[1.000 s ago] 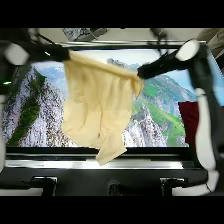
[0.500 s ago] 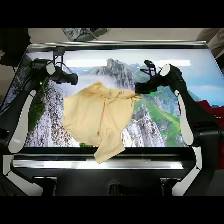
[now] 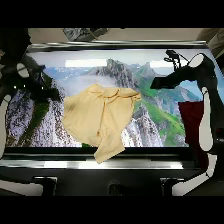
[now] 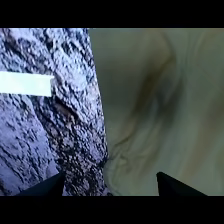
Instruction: Fold the shirts.
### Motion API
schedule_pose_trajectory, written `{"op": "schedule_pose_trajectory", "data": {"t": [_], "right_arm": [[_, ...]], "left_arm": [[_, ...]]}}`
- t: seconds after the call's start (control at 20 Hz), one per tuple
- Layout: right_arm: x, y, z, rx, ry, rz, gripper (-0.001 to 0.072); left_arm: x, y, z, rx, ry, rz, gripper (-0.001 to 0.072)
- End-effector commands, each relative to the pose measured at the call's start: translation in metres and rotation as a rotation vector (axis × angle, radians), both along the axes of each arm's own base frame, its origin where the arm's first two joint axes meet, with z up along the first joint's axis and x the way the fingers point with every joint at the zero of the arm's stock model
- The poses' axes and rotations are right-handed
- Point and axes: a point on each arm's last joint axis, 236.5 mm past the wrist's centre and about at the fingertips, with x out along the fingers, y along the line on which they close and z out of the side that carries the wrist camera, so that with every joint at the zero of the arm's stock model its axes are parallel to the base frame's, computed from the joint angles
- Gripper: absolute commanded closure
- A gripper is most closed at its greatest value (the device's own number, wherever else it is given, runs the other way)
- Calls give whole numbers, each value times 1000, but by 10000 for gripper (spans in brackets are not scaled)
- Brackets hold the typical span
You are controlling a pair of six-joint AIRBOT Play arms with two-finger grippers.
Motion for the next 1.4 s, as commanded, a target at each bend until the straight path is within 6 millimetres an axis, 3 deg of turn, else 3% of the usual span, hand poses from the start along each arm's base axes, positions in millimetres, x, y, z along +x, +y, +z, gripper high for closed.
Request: {"op": "schedule_pose_trajectory", "data": {"t": [0.0, 0.2, 0.35, 0.5, 0.6, 0.65, 0.7, 0.95, 1.0, 1.05, 1.1, 1.15, 1.25, 1.35], "right_arm": [[-18, -9, -10, -20, 48, 69, 21], [-21, 5, -35, -6, 104, 108, 17], [-21, 17, -45, 19, 112, 145, 7], [-21, 28, -56, 32, 122, 179, 3], [-16, 43, -68, 50, 122, 189, 3], [-10, 51, -74, 60, 105, 190, 3], [-2, 54, -79, 55, 81, 176, 3], [46, 72, -95, 79, -46, 50, 29], [50, 73, -99, 84, -45, 20, 87], [52, 72, -104, 93, -32, -14, 196], [52, 71, -109, 95, -15, -35, 361], [49, 68, -111, 82, -4, -31, 635], [37, 47, -110, 4, 27, 14, 672], [6, 17, -102, -91, 113, 87, 672]], "left_arm": [[-75, -14, -48, -126, 92, 65, 26], [-114, -65, -89, -329, 120, 147, 32], [-115, -69, -107, -328, 101, 174, 45], [-95, -62, -109, -310, 28, 231, 329], [-85, -59, -109, -303, -9, 269, 418], [-83, -58, -109, -301, -19, 271, 583], [-82, -58, -109, -299, -26, 252, 675], [-83, -59, -109, -296, -33, 223, 678], [-83, -59, -108, -296, -34, 222, 678], [-82, -59, -107, -295, -42, 211, 678], [-81, -58, -104, -293, -54, 192, 678], [-76, -57, -100, -287, -77, 166, 678], [-55, -42, -84, -251, -147, 134, 679], [-18, -9, -54, -183, -265, 138, 680]]}}
